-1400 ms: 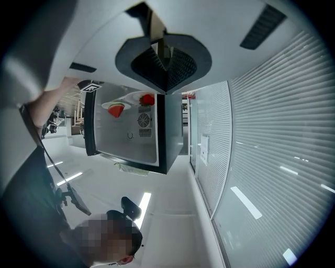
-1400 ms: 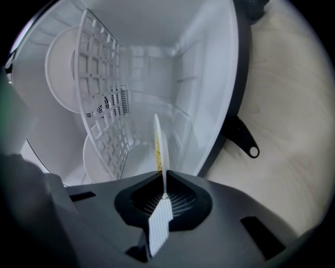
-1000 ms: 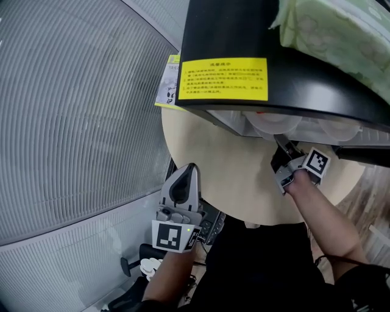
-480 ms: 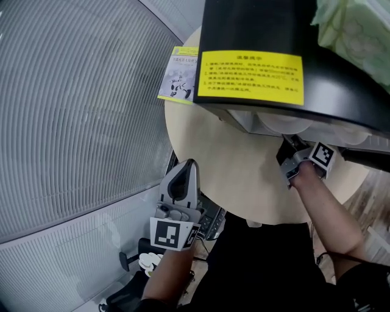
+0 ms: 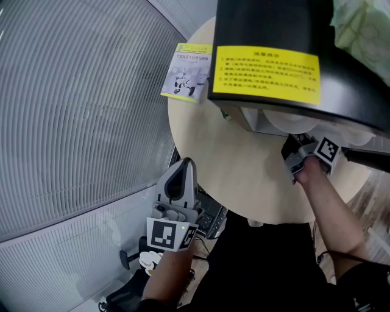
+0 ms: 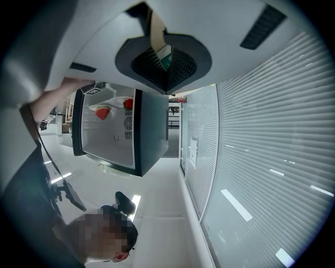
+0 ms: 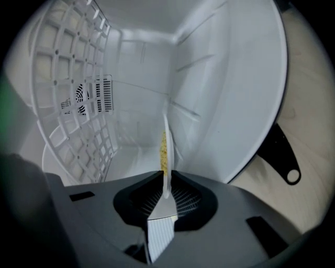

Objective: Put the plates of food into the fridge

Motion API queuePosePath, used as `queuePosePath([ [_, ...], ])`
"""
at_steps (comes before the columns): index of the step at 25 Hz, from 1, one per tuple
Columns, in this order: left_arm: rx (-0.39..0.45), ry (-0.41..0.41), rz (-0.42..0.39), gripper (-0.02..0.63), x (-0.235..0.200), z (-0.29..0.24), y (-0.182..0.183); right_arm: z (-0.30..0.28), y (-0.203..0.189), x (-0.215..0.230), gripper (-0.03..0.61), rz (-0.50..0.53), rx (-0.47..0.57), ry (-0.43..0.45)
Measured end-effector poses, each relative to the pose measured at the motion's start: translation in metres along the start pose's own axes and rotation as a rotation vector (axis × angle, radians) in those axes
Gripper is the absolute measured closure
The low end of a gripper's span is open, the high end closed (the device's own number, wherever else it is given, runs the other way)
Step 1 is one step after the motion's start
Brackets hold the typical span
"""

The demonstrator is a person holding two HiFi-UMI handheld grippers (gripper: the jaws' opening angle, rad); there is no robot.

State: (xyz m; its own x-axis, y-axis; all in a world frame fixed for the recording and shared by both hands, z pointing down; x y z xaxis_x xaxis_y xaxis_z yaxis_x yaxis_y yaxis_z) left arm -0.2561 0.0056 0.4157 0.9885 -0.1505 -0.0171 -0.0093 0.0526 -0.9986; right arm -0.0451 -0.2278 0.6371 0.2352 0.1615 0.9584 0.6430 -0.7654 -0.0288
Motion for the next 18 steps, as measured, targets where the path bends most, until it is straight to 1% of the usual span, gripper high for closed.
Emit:
queuePosePath([
  [1, 0.000, 0.003, 0.004, 0.609, -0.001, 0.000, 0.000, -0.001, -0.001, -0.001, 0.544, -0.011, -0.013, -0.002],
  [2, 0.000, 0.004, 0.009, 0.609, -0.002, 0.000, 0.000, -0.001, -0.003, -0.003, 0.511, -0.023, -0.027, -0.003],
  [6, 0.003, -0.005, 0.017, 0.609, -0.002, -0.002, 0.001, -0.002, -0.011, -0.010, 0.352, -0.057, -0.097, -0.040],
  [8, 0.011, -0.009, 0.018, 0.609, -0.002, -0.004, 0.002, -0.001, -0.017, -0.014, 0.289, -0.057, -0.131, -0.063],
  [12, 0.020, -0.023, 0.025, 0.609, -0.001, -0.007, 0.006, 0.006, -0.027, -0.012, 0.261, -0.052, -0.158, -0.096],
  [16, 0.019, -0.028, 0.024, 0.609, -0.003, -0.006, 0.009, 0.014, -0.032, -0.002, 0.256, -0.057, -0.169, -0.119],
  [18, 0.021, -0.031, 0.021, 0.609, -0.005, -0.006, 0.012, 0.016, -0.033, 0.002, 0.256, -0.043, -0.170, -0.121],
])
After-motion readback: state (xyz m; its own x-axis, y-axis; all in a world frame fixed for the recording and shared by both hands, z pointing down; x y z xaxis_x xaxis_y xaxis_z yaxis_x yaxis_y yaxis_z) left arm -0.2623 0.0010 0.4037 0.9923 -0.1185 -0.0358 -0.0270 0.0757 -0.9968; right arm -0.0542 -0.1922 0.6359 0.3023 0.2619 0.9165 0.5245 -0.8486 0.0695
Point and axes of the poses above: the fingertips, and each gripper's own axes: z backward along the fingers, x to its right, y out of its top, the point moved 5 cm from there along z, backward along the fingers, and after that the axes turned 15 degrees about x, right-handed, at the moved point
